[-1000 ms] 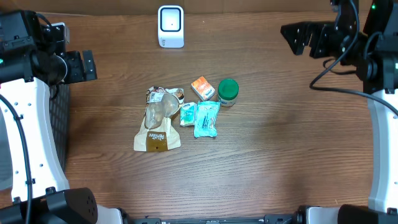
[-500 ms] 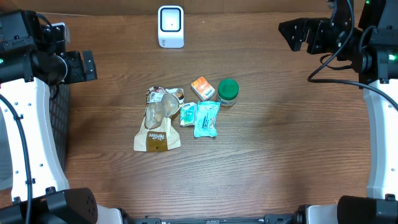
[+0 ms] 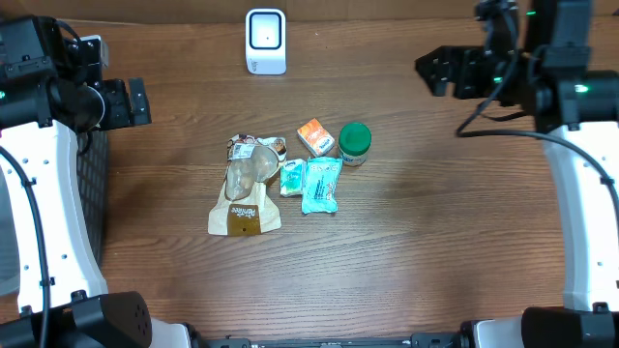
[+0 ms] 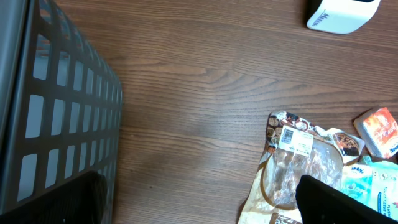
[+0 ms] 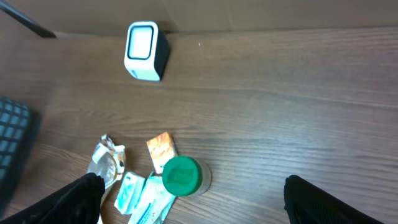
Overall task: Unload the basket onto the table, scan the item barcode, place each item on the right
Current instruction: 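Move the right gripper over the green-lidded jar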
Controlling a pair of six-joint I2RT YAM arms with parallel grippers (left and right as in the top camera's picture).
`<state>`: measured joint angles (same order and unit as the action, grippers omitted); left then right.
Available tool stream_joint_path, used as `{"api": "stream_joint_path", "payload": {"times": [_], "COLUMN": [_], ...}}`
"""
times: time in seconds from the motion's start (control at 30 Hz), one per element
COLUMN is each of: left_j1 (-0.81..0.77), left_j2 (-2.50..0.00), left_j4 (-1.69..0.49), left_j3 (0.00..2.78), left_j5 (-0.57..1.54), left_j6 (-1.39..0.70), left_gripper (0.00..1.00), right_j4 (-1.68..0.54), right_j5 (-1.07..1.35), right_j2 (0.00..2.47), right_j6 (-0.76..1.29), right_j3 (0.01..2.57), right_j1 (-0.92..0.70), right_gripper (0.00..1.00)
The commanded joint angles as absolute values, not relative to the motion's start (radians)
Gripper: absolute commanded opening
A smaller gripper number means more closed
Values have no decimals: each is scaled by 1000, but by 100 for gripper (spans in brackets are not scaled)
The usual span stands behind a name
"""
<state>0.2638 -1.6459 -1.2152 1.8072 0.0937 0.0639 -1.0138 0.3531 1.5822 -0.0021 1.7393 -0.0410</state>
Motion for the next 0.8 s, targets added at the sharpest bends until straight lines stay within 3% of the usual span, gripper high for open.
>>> {"api": "stream_joint_path", "payload": {"times": [0.0,0.77], "left_j1": [270,268], "left_j2": [-1649,-1649], "left_j4": [-1215,-1215], "left_j3": [1820,1820], "left_j5": [94,94], "left_j6": [90,90], "left_gripper": [100,99], "right_j4": [-1021,-1013], "right_j5": [149,124], "right_j2": [1609,1958], "right_j6": [58,111], "right_j3": [1760,1760], "right_j1": [-121,-366], "right_gripper": [93,95]}}
